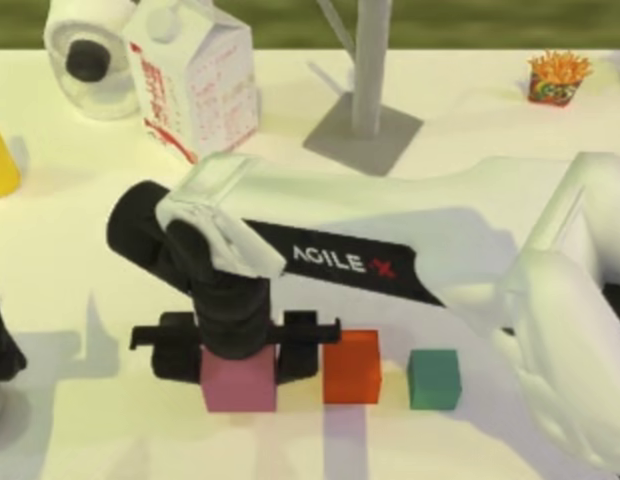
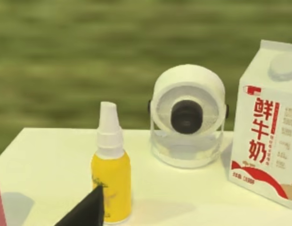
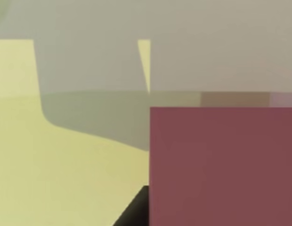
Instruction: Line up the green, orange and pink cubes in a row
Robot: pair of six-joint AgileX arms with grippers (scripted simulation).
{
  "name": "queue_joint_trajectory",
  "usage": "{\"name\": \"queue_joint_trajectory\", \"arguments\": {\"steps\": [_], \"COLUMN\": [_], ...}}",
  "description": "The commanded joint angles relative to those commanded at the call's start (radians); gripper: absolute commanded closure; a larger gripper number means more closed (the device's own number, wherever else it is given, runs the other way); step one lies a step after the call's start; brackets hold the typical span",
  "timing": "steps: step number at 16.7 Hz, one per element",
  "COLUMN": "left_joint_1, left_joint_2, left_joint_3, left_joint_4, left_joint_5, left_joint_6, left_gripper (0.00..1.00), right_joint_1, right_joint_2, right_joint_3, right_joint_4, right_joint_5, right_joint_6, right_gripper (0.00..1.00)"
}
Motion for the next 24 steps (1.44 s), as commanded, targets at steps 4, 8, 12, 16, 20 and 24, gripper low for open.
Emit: {"name": "queue_joint_trajectory", "arguments": {"steps": [4,8,12,16,20,24], "left_joint_1": [0.000,0.000,0.000,0.000,0.000,0.000], "left_joint_2": [0.000,0.000,0.000,0.000,0.000,0.000], "left_joint_3": [0.000,0.000,0.000,0.000,0.000,0.000], "left_joint_4": [0.000,0.000,0.000,0.000,0.000,0.000], "left_joint_5": [0.000,0.000,0.000,0.000,0.000,0.000], "left_joint_6": [0.000,0.000,0.000,0.000,0.000,0.000], "left_gripper": [0.00,0.00,0.00,0.00,0.00,0.00], "right_joint_1": [0.000,0.000,0.000,0.001,0.004,0.008], "right_joint_2": [0.000,0.000,0.000,-0.001,-0.020,-0.038], "right_joint_3": [0.000,0.000,0.000,0.018,0.133,0.211], "right_joint_4": [0.000,0.000,0.000,-0.018,-0.161,-0.249], "right_joint_5": [0.000,0.000,0.000,0.000,-0.001,0.000], "right_joint_6": [0.000,0.000,0.000,0.000,0.003,-0.001], "right_gripper": [0.10,0.00,0.00,0.00,0.00,0.00]}}
